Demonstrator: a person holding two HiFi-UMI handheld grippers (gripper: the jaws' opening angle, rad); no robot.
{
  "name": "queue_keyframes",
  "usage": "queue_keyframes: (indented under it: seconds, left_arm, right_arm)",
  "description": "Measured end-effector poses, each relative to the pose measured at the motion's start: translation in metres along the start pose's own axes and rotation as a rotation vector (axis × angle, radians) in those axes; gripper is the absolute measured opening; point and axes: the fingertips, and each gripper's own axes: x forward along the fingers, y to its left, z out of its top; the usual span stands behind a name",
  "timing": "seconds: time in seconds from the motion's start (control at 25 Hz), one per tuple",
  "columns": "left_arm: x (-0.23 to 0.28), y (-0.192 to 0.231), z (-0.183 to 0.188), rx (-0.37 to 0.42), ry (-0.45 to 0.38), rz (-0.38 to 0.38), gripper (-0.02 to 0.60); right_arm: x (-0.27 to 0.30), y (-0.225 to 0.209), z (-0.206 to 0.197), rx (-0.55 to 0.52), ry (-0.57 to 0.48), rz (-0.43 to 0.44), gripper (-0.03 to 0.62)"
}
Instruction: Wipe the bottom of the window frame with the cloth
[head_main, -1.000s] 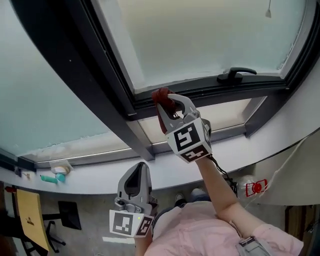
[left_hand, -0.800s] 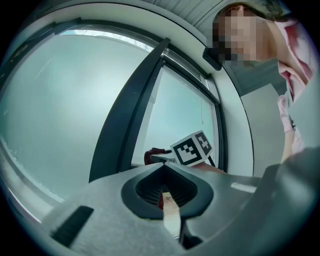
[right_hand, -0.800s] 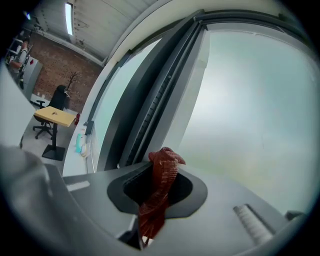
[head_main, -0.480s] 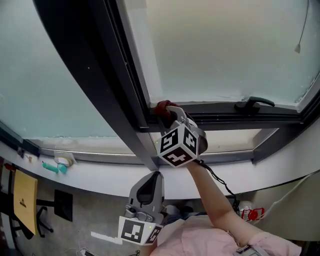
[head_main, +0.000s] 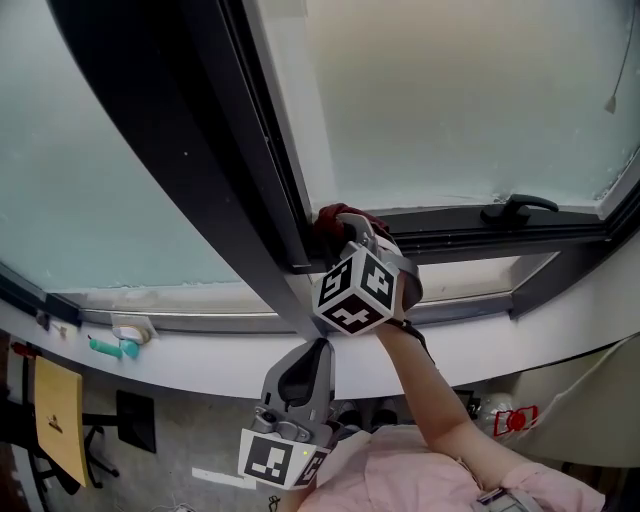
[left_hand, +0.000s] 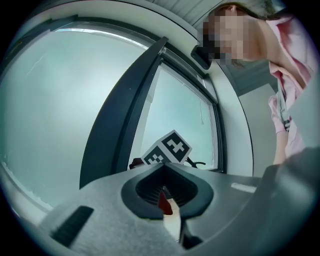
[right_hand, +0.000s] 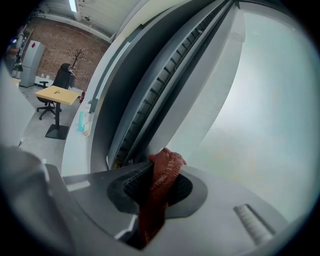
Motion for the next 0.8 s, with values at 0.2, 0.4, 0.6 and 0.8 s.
queue_keyframes:
  seconds: [0.2,0.4,0.6,0.8]
  left_arm:
    - [0.012,0.007,-0.002,-0.012,0.012,-0.078,-0.003]
    - [0.020,0.011,-0.003,-0.018,0.018,-0.135,-0.004]
    - [0.026,0.015,-0.003,-0.033,0.011,-0.165,-0.004]
    - [0.034,0.019,0.000,-0.030,-0.011,-0.181,-0.003]
  right_arm:
    - [0.002,-0.005,0.000,0.031,0.009,-0.032,0.061]
    - [0.003,-0.004,-0.001,0.042,0.038,-0.043,0.061]
    - [0.003,-0.006,-0.004,0.073,0.029,-0.040,0.060]
    - [0.003,-0.019,-0.006,0.081,0.021,-0.067,0.061]
